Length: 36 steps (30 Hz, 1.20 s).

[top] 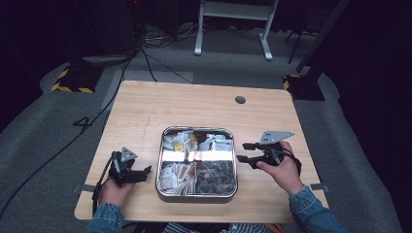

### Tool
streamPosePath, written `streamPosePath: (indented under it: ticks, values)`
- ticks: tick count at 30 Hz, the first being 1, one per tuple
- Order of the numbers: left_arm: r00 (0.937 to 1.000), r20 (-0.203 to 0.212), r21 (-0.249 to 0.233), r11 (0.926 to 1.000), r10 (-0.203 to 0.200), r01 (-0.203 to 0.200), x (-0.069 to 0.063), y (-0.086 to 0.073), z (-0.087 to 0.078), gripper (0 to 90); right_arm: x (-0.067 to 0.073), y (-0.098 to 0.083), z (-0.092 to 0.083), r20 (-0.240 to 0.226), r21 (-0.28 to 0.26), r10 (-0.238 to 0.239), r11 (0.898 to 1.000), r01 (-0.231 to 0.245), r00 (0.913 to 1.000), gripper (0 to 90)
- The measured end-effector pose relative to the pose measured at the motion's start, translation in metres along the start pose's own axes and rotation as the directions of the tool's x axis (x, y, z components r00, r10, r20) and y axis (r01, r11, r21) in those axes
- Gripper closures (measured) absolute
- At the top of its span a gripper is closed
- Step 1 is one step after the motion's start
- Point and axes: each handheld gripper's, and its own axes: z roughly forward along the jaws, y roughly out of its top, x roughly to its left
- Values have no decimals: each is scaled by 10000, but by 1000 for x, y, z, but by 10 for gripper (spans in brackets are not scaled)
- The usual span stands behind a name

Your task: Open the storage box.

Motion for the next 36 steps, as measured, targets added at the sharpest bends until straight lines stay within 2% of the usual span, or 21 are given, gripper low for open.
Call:
streamPosePath:
  ticks: [2,3,4,5,6,7,9,12,13,15,20,23,25,27,30,36]
  values:
    - [10000,15,10,10000,6,-6,0,0,0,150,5,3,3,-166,-5,-71,10000,71,9998,437]
    - [10000,17,15,10000,11,-11,0,0,0,150,17,11,14,-553,57,-415,9991,419,9976,437]
    - [10000,20,15,10000,14,-14,0,0,0,150,17,11,14,-553,57,-415,9991,419,9976,437]
    - [10000,18,13,10000,13,-13,0,0,0,150,24,18,26,-856,151,-606,9980,621,9945,430]
    - [10000,12,15,10000,13,-13,0,0,0,150,24,18,26,-856,151,-606,9980,621,9945,430]
    - [10000,12,11,10000,9,-9,0,0,0,150,29,23,39,-1061,303,-676,9970,712,9921,431]
    - [10000,17,11,10000,13,-13,0,0,0,150,32,27,52,-1234,454,-775,9955,836,9893,449]
    - [10000,14,11,10000,14,-14,0,0,0,150,35,30,62,-1334,525,-847,9943,924,9874,457]
    - [10000,3,4,10000,9,-9,0,0,0,150,38,34,74,-1430,587,-870,9936,962,9859,466]
    - [10000,-16,-10,10000,-7,7,-1,0,0,151,40,37,85,-1489,668,-806,9936,913,9856,476]
    - [10000,12,25,10000,16,-16,-1,0,-1,152,43,43,106,-1199,1107,-999,9874,1133,9877,517]
    - [10000,1,1,10000,-3,3,-1,0,0,152,44,45,113,-1137,1032,-1061,9876,1179,9878,514]
    - [10000,1,3,10000,10,-10,-1,0,0,151,47,46,116,-1045,1045,-1482,9817,1591,9834,524]
    - [10000,4,0,10000,4,-4,-1,0,0,151,47,46,116,-1030,1044,-1594,9799,1701,9818,546]
    - [10000,7,0,10000,8,-8,-1,0,0,151,43,46,116,-1125,1041,-1403,9829,1521,9837,582]
    - [10000,10,1,10000,8,-8,-1,0,0,150,44,46,116,-1088,1045,-1460,9820,1574,9833,584]
